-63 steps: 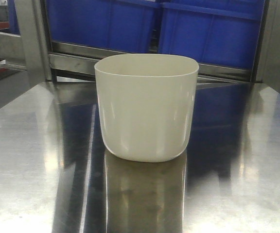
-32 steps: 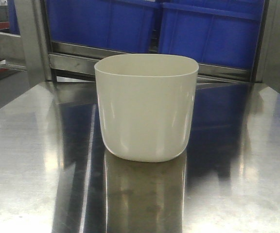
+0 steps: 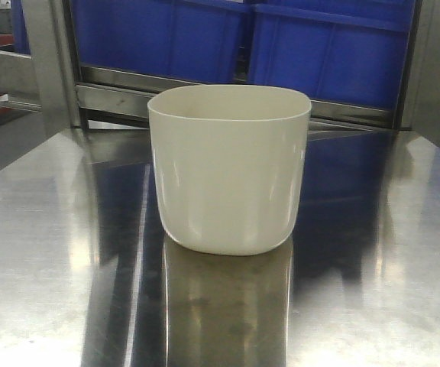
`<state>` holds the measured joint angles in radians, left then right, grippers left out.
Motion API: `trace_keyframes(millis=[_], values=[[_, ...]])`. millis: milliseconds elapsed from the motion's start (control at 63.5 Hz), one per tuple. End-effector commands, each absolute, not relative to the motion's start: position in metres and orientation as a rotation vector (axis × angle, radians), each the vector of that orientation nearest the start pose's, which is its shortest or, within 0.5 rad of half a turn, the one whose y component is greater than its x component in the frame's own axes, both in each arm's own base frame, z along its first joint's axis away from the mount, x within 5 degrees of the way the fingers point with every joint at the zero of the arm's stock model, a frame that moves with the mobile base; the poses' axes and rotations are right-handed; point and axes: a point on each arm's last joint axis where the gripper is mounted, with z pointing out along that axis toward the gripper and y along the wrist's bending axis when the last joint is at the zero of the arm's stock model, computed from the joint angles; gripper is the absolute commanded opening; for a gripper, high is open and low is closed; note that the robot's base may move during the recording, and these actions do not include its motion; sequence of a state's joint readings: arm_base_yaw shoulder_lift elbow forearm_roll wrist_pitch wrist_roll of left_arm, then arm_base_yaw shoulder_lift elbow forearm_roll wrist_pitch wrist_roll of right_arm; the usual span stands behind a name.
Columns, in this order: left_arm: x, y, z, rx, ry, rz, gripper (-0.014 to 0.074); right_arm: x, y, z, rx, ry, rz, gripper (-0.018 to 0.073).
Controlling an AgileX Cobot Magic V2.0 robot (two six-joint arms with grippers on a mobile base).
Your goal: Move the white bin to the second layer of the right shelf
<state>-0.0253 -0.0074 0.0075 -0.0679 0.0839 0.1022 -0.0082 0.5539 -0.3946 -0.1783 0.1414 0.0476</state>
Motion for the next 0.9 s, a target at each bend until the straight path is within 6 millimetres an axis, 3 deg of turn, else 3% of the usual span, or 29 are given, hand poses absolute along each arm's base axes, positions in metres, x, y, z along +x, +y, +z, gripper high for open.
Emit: trace_keyframes(millis=[0, 315, 520, 630, 882], values=[[0.057, -0.002, 0.199, 0.041, 1.507, -0.003, 0.0085, 0.133, 0.005, 0.315, -0.115, 1.687, -0.047, 0.0056], [0.057, -0.002, 0.199, 0.041, 1.507, -0.003, 0.0085, 0.17, 0.053, 0.329, -0.239, 1.831, 0.218, 0.0056], [0.057, -0.002, 0.199, 0.041, 1.507, -0.003, 0.0085, 0.195, 0.077, 0.333, -0.109, 1.939, 0.391, 0.0057], [0.057, -0.002, 0.199, 0.041, 1.507, -0.003, 0.0085, 0.208, 0.08, 0.33, -0.038, 2.071, 0.37, 0.0057], [0.057, -0.002, 0.199, 0.041, 1.507, -0.003, 0.0085, 0.233, 0.088, 0.351, 0.124, 2.507, 0.172, 0.0057]])
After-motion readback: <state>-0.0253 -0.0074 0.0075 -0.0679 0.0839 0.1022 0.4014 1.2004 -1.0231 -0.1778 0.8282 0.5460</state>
